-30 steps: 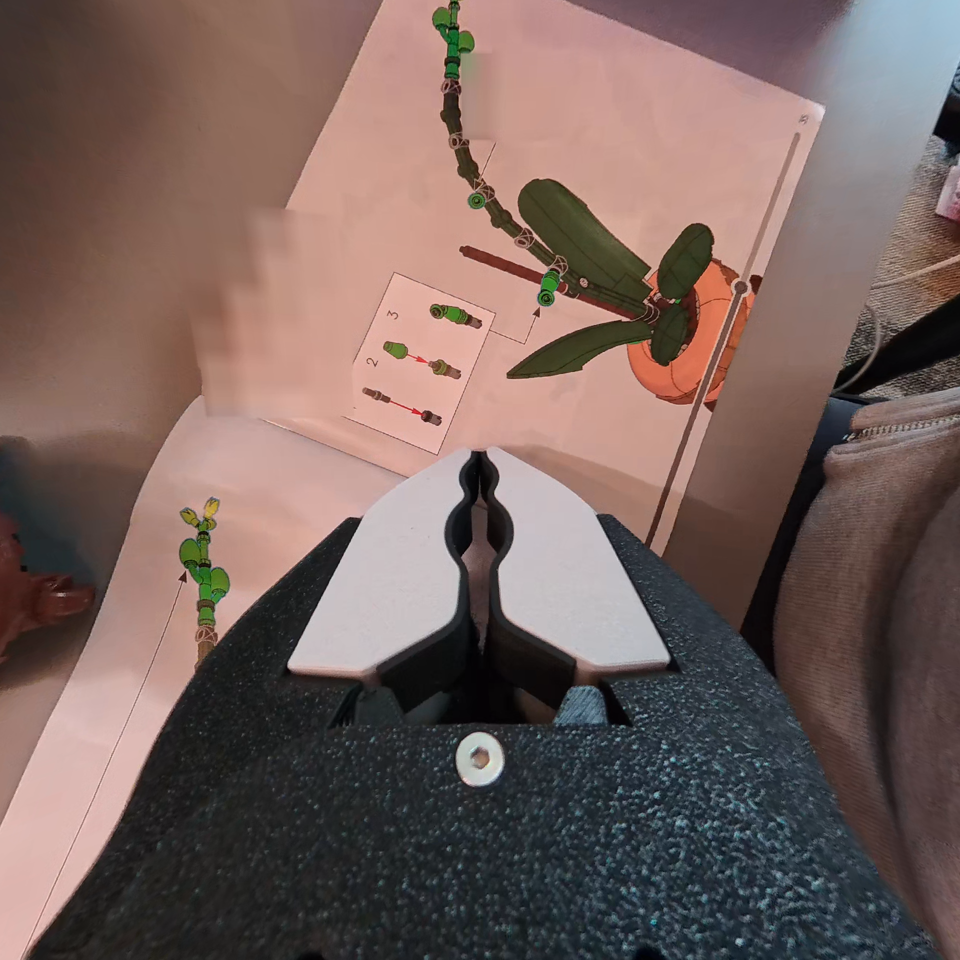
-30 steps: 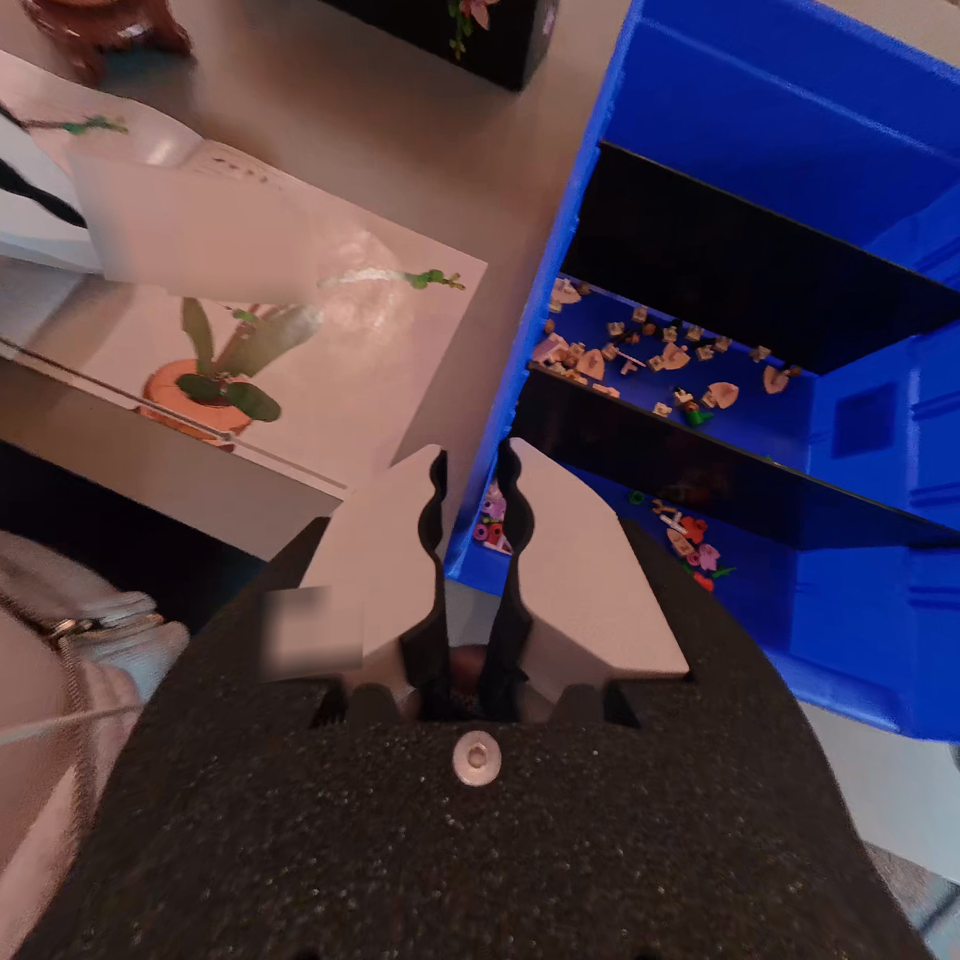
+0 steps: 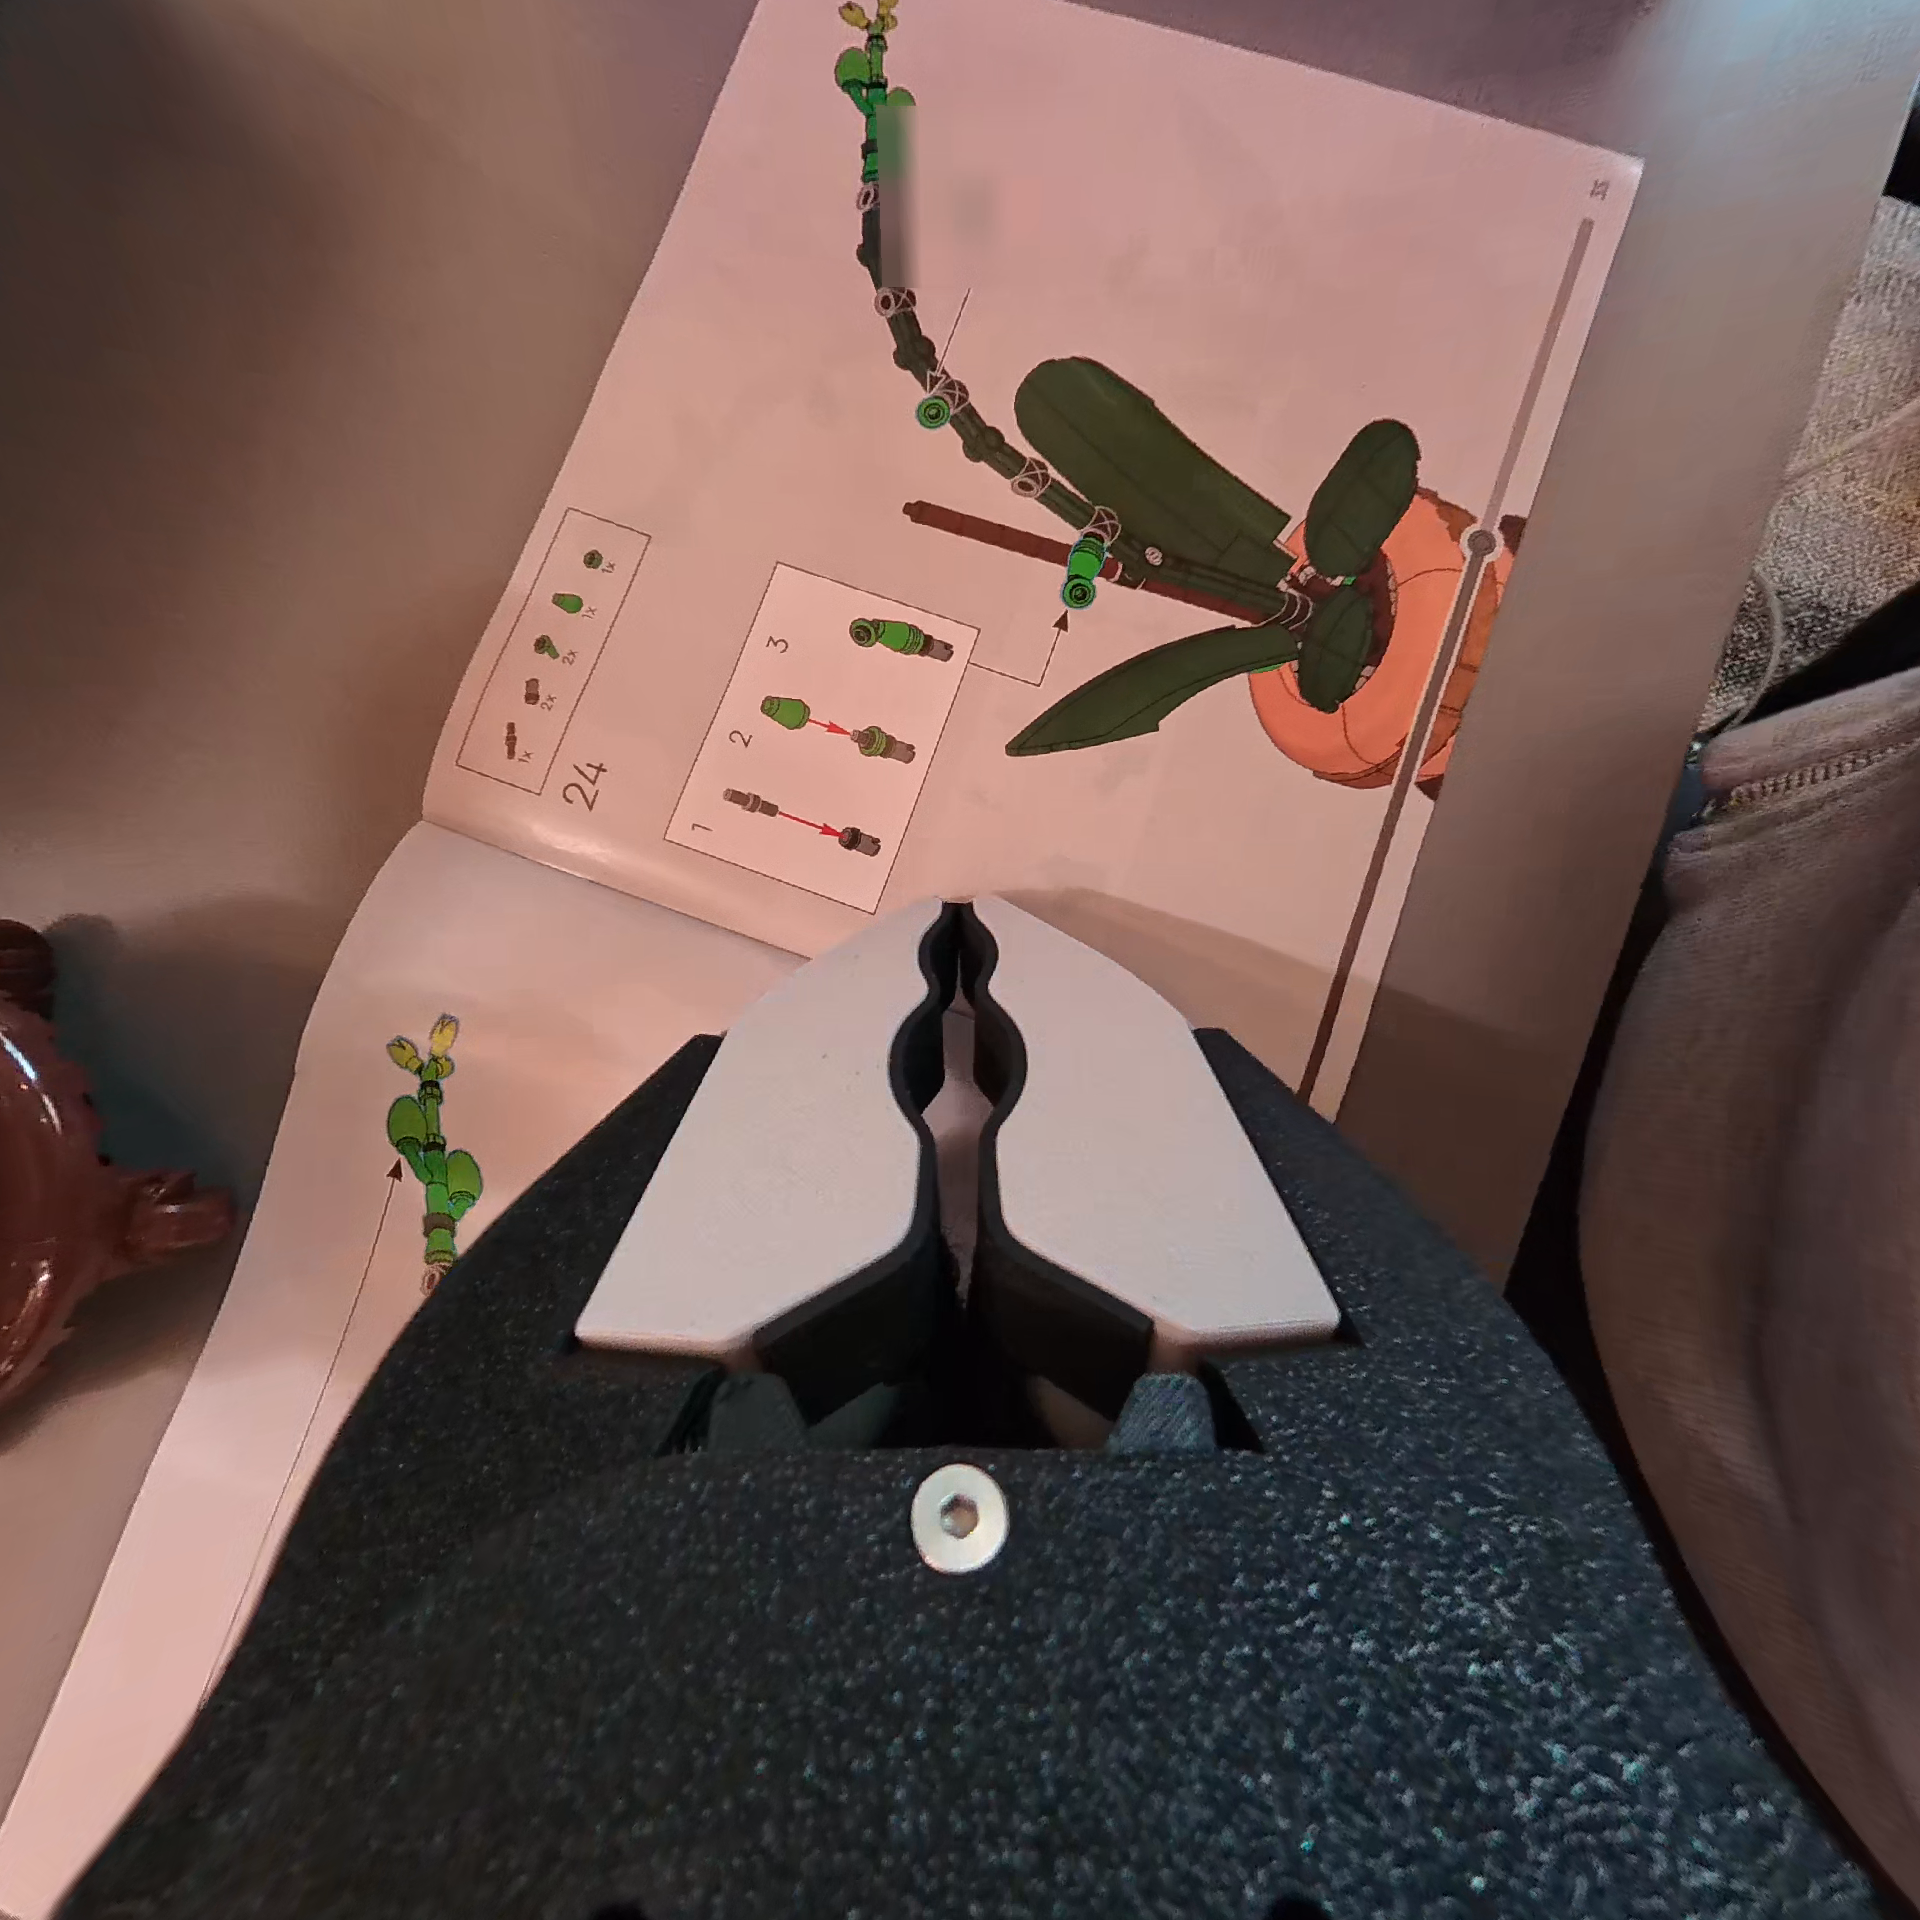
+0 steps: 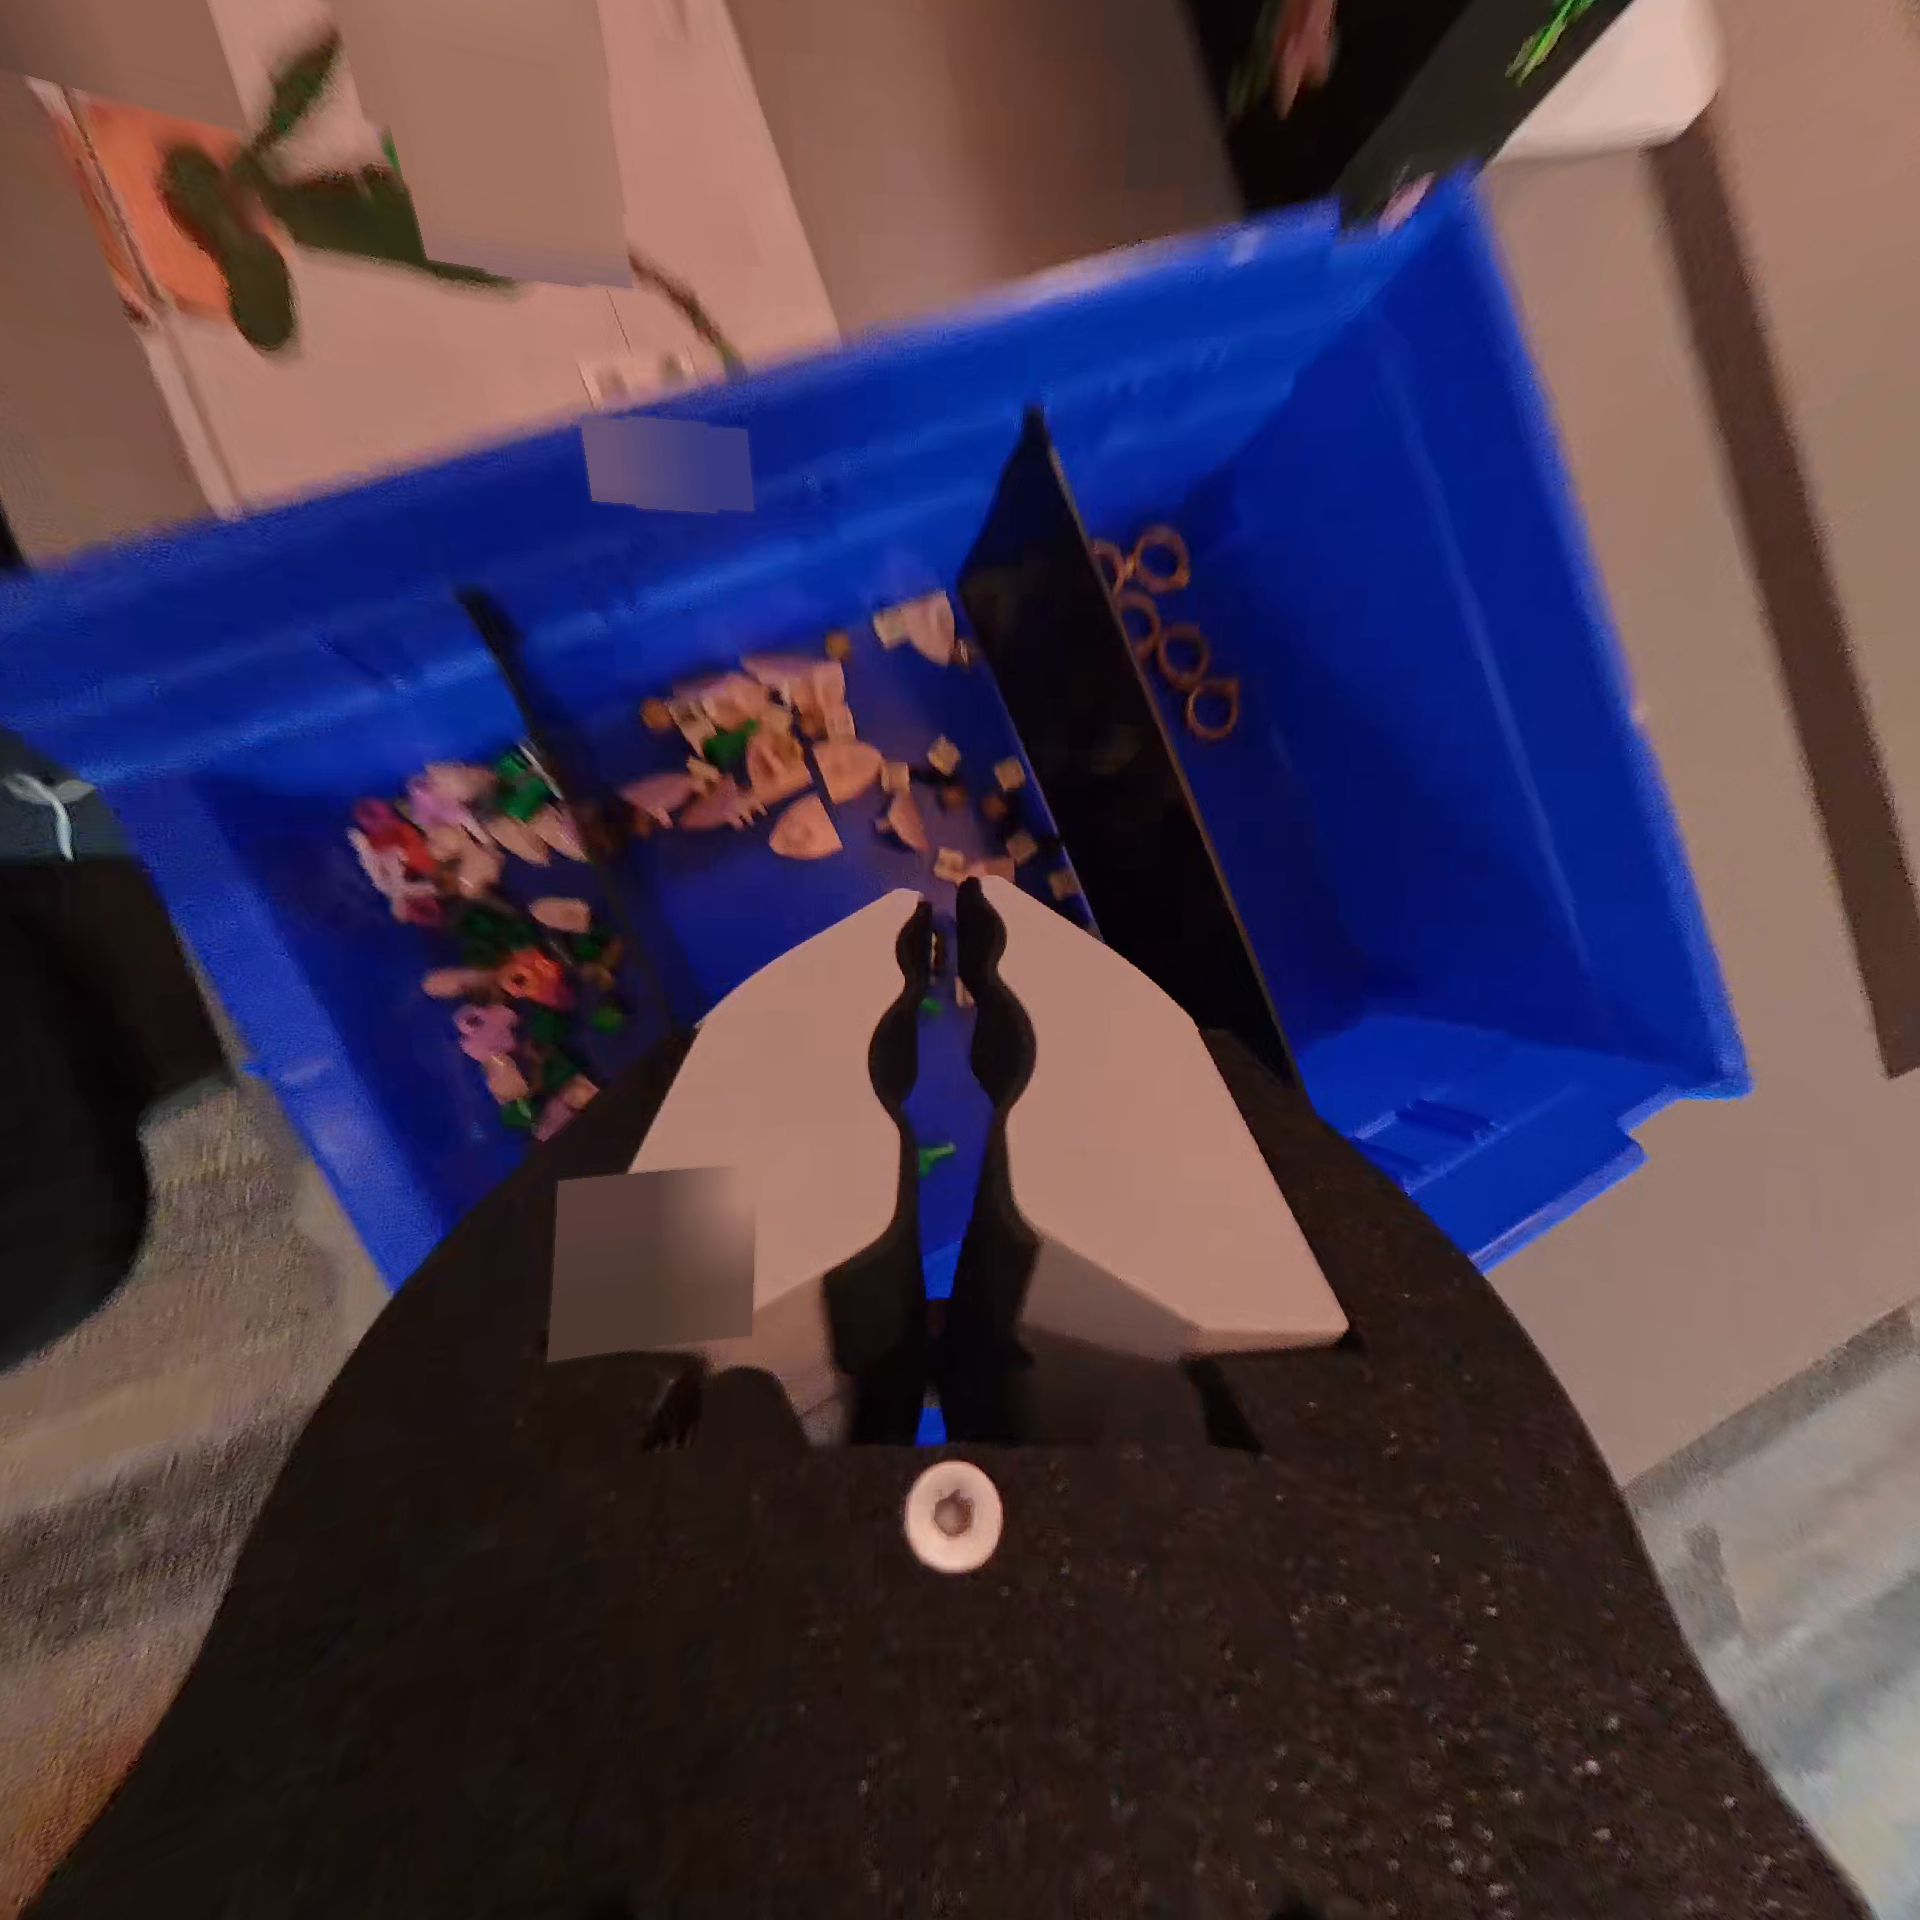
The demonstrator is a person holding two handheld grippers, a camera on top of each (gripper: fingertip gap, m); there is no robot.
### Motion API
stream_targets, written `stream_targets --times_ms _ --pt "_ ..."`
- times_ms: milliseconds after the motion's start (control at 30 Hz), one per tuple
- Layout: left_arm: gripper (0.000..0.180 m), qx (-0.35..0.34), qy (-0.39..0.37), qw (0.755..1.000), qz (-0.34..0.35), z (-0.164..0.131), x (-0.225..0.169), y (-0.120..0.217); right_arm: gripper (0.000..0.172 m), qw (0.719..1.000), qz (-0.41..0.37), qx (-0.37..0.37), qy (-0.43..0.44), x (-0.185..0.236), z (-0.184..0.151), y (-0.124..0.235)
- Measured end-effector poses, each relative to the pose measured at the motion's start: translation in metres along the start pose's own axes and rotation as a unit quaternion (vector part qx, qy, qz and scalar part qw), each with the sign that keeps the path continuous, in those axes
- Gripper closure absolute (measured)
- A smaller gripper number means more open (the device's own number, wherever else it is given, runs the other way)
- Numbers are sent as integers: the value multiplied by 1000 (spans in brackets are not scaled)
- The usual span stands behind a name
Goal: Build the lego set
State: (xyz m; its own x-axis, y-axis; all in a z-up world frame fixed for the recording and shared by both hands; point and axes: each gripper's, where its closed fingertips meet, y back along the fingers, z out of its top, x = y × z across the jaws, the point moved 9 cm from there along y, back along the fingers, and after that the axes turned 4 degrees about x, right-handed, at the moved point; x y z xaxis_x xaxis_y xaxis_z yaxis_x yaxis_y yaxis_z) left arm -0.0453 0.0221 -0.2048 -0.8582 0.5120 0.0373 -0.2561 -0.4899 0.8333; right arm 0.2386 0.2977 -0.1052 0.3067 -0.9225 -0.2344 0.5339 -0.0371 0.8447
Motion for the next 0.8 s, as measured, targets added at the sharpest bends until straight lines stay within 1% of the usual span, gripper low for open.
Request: stream_targets --times_ms 100,200,300,367,600,700,800 --pt "180 -5 10 1000 -7 -1 1 0 166 997 2 68 27 -12 -10 -24" --pt "180 -8 23 1000 -15 -2 3 0 167 994 2 101 40 -13 -14 -40" --pt "180 -13 33 999 -22 -3 4 0 167 985 8 155 71 -9 -19 -55" --pt "180 -18 38 999 -27 -4 5 0 163 985 27 159 67 -7 -20 -62" --pt "180 -37 50 997 -37 -7 7 -1 164 984 59 162 49 -12 -17 -71" --pt "180 -42 49 997 -38 -8 7 -1 163 975 78 199 54 -10 -17 -79" --pt "180 -46 46 997 -38 -9 7 -1 165 974 89 202 51 -10 -16 -80"
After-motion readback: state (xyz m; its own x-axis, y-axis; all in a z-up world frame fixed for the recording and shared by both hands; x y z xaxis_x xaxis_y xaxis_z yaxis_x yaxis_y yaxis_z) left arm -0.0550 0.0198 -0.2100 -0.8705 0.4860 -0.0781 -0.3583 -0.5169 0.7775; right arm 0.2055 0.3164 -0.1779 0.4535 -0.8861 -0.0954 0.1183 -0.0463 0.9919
